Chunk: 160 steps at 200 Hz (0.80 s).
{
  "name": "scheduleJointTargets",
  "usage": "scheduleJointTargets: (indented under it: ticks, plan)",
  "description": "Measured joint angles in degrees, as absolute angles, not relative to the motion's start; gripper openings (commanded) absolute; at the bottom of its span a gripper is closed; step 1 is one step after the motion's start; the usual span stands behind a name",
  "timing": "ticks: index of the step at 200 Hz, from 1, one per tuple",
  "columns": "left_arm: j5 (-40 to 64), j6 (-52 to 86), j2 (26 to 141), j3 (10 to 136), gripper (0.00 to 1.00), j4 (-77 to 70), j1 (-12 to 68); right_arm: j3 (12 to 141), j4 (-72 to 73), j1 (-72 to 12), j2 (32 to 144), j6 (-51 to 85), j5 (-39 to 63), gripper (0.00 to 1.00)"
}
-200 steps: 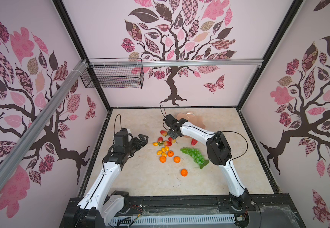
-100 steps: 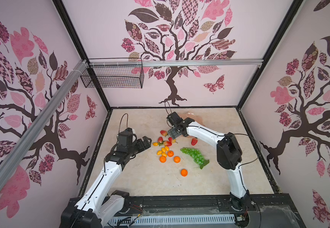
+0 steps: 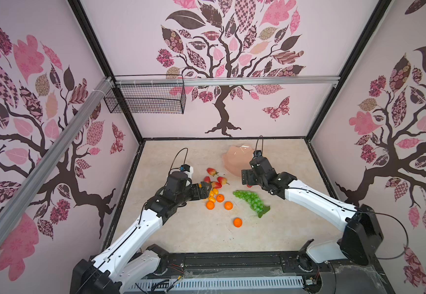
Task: Arrange fruit in a fruit bowl
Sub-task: Move the fruit bowl to the top-center of the table, then pick up the fruits from the center of the table.
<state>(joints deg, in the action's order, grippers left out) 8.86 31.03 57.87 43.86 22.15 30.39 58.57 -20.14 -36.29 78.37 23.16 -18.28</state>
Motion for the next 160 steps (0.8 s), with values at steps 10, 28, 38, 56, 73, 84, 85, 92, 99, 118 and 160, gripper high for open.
scheduleJointTargets:
  ticks: [10, 28, 38, 56, 73, 84, 85, 92, 99, 118, 160]
  plan:
    - [8.71, 30.26, 58.46, 44.05, 0.98, 21.28, 32.84, 55.18, -20.53, -35.29, 75.26, 24.75, -16.88, 0.96]
    - [8.43, 29.02, 60.10, 44.29, 0.98, 19.55, 37.30, 50.76, -22.24, -33.91, 70.28, 27.42, -14.13, 0.92]
    - [8.34, 28.40, 61.34, 44.58, 0.98, 18.92, 39.51, 48.90, -23.22, -33.15, 67.99, 28.82, -12.64, 0.90]
    - [8.47, 27.70, 64.01, 44.91, 0.98, 17.52, 42.74, 46.02, -25.52, -31.53, 64.12, 31.11, -10.57, 0.88]
    - [8.75, 27.31, 66.24, 44.93, 0.98, 16.34, 44.40, 43.40, -27.44, -30.68, 61.32, 33.26, -9.06, 0.87]
    - [9.17, 27.24, 67.42, 44.93, 0.98, 15.79, 45.01, 41.67, -28.32, -30.65, 59.90, 34.52, -7.35, 0.85]
    - [9.19, 27.24, 67.48, 44.93, 0.98, 15.77, 45.04, 41.45, -28.40, -30.65, 59.72, 34.68, -7.14, 0.85]
    - [9.28, 27.20, 68.03, 44.93, 0.98, 15.51, 45.36, 40.29, -28.80, -30.65, 58.92, 35.27, -6.07, 0.84]
    - [9.30, 27.18, 68.36, 44.93, 0.98, 15.27, 45.71, 39.09, -29.36, -30.65, 58.08, 36.10, -4.93, 0.82]
    - [9.28, 27.16, 68.75, 44.93, 0.98, 14.72, 46.74, 36.56, -30.89, -30.68, 55.90, 37.78, -2.81, 0.74]
    - [9.13, 27.86, 68.95, 44.93, 0.98, 13.23, 48.88, 33.71, -35.38, -32.14, 52.38, 43.53, -1.43, 0.68]
